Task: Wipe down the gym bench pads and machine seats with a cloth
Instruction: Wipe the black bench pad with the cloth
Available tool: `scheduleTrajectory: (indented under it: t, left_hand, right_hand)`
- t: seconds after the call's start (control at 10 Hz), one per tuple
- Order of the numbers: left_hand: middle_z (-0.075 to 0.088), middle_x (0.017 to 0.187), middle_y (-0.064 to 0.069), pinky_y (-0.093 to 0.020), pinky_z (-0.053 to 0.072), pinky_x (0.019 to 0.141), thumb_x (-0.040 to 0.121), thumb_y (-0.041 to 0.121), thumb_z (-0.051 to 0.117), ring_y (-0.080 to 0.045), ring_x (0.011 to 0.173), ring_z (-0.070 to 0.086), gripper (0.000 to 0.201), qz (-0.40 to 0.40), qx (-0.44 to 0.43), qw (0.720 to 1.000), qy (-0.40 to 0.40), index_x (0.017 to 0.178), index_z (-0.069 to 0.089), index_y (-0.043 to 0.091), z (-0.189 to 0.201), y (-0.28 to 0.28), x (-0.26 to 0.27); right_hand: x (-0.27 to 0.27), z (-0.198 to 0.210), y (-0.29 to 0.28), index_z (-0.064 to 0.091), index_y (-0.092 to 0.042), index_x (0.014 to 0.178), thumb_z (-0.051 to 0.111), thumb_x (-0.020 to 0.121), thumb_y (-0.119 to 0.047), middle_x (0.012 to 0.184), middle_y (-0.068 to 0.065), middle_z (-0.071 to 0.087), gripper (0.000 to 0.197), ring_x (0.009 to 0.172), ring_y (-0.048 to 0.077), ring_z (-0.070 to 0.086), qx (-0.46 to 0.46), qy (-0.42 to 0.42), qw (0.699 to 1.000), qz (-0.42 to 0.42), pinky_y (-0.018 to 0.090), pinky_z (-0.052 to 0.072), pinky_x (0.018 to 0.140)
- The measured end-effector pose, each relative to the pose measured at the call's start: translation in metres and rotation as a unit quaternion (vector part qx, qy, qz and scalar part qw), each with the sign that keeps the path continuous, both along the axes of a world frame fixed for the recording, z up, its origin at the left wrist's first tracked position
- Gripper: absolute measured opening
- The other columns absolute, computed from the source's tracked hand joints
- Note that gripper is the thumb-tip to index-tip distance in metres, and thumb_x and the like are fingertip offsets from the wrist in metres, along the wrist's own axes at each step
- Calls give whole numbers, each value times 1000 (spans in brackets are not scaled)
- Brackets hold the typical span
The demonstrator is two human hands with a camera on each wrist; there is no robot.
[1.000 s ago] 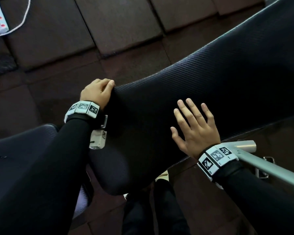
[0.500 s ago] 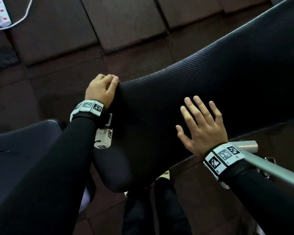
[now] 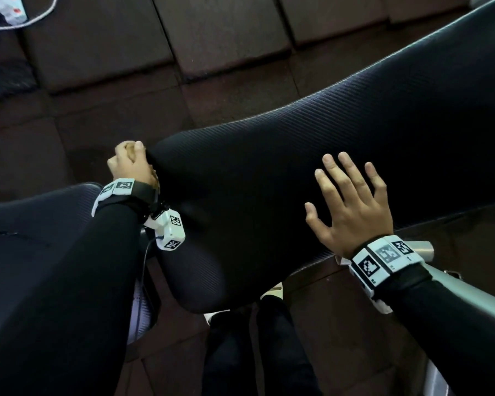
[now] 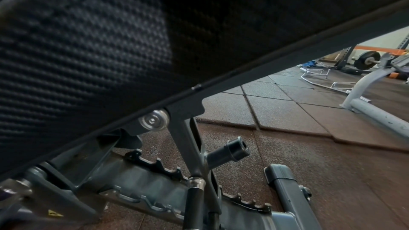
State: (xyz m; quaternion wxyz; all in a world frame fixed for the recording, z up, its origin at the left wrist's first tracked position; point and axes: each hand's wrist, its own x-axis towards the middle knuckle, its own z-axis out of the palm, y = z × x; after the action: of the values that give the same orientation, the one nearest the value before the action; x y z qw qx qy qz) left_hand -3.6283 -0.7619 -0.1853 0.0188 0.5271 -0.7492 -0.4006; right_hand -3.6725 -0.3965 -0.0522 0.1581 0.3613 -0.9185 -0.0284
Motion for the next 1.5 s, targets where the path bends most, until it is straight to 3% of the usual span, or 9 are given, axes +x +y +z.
scheduleTrajectory:
  t: [0.1,0.3,0.7,0.8,1.1,1.2,1.3,1.4,1.5]
  left_hand:
    - [47,132,-18,-29,33,92,99,41,37,-31,115,49,41,66,20,997,-32,129,49,16,-8,2,25]
    - [46,130,-23,-38,34,92,101,31,37,-39,113,48,39,41,7,999,-23,135,40,12,-15,48,87]
    - [47,128,-20,-31,35,89,101,24,39,-34,114,48,39,76,58,995,-3,137,40,9,2,149,191]
    - [47,127,-22,-37,38,94,100,21,41,-36,114,49,38,95,63,993,-6,136,42,8,6,161,201]
    - [41,135,-25,-12,32,95,93,0,51,-36,122,46,38,107,-24,990,94,131,47,-1,40,200,194]
    - [42,138,-23,-6,27,101,93,2,53,-27,129,42,39,19,-45,984,173,132,49,1,58,211,170]
    - [34,149,-15,-20,21,115,95,14,52,-27,142,26,44,-135,-26,962,238,138,44,10,72,228,141]
    - [15,159,-1,-44,6,118,97,34,48,-29,147,-1,49,-277,-26,938,207,144,36,26,74,244,124]
    - [4,160,8,-44,-4,115,96,41,42,-22,147,-8,52,-276,-3,933,230,145,25,38,70,241,127]
  right_hand:
    - [0,0,0,55,-10,126,52,87,-43,142,7,46,51,136,23,37,1,1,1000,1,48,27,111]
    - [1,0,0,54,-10,126,51,87,-43,143,7,45,51,137,23,34,6,0,1000,-4,47,25,111]
    - [2,0,-1,53,-12,126,48,88,-43,143,5,45,50,138,20,32,-5,9,1000,-12,44,20,114]
    - [1,-1,-1,55,-11,125,49,88,-42,142,5,46,49,137,21,34,-17,12,1000,-8,44,21,114]
    - [0,-3,-1,54,-12,125,47,89,-44,141,4,47,48,137,20,35,-33,19,999,-4,44,22,113]
    - [0,-3,0,54,-12,125,46,89,-44,141,4,47,49,137,21,35,-32,17,999,-5,45,22,113]
    - [0,-2,-1,56,-12,125,46,89,-44,141,4,48,49,136,21,37,-34,15,999,-5,45,23,113]
    - [1,-2,0,55,-11,125,45,89,-44,141,5,48,49,136,22,37,-32,16,999,1,46,24,113]
    - [0,-3,1,56,-12,125,45,89,-44,140,5,49,49,135,22,38,-36,18,999,6,45,24,113]
